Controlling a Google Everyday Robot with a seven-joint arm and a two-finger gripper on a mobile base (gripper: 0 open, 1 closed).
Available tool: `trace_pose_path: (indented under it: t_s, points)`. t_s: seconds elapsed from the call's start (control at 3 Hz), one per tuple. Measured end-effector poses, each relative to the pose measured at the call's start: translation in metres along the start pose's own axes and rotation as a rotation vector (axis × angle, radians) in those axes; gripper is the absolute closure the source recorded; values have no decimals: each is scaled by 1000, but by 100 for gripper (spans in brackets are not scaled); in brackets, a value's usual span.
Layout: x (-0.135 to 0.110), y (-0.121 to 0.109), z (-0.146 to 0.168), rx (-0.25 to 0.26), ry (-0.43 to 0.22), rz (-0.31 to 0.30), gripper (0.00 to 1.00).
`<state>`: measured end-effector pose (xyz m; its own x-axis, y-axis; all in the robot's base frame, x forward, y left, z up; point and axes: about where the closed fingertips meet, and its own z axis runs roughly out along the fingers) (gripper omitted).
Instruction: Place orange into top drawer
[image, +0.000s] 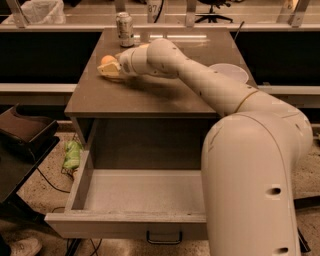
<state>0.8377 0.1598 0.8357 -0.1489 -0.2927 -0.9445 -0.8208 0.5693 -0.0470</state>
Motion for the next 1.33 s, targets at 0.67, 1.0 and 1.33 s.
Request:
trace_pose_path:
  t_s: [0.67, 1.0, 1.33]
  points:
    - [1, 5, 5, -10, -1, 2, 95]
    - [-1, 6, 6, -14, -5, 2, 100]
    - [-5, 11, -22, 12, -26, 3, 100]
